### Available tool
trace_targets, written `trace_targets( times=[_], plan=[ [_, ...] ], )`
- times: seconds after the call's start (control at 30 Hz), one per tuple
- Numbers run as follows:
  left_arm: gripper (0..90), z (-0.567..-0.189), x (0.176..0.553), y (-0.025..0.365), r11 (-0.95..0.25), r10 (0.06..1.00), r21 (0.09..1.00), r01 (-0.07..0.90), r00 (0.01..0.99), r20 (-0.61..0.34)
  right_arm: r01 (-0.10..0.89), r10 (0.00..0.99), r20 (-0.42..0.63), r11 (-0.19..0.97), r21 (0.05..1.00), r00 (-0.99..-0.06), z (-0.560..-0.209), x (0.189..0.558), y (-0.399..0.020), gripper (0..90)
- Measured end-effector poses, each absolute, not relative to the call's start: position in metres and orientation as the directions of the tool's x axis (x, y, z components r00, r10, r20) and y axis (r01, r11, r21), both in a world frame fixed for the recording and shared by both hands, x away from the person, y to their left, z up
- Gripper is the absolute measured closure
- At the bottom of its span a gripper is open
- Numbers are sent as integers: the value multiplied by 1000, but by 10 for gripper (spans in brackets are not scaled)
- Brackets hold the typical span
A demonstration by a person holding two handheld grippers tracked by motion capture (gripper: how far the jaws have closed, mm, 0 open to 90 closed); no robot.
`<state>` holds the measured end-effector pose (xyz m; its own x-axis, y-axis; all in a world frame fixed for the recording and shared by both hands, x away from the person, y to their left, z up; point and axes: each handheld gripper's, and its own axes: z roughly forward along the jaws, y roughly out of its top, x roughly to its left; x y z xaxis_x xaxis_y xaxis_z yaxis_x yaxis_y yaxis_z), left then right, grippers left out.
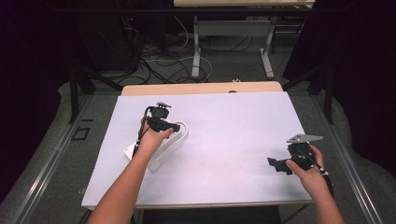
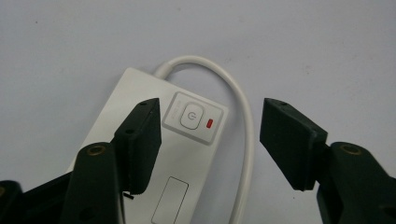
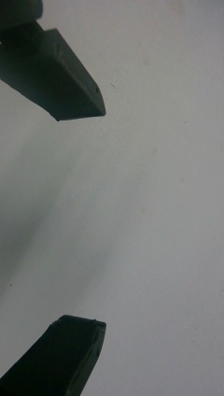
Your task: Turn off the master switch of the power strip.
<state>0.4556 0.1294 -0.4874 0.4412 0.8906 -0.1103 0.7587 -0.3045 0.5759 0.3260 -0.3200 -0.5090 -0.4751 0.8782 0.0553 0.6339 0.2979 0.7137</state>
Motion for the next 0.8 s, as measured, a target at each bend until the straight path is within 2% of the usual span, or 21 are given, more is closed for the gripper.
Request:
trace_targets(
  times=[0.13,0.37,0.8],
  plan=[
    [311,-485,453,127,-307,889,591,746,446,-101,631,877,52,302,715,-478,-509,326,-320,0],
    [278,-477,445,127,-296,888,603,741,445,-110,633,879,47,303,713,-474,-509,326,-321,0],
    [246,-457,426,120,-371,831,672,641,552,-67,631,879,45,304,714,-475,-508,325,-320,0]
  ],
)
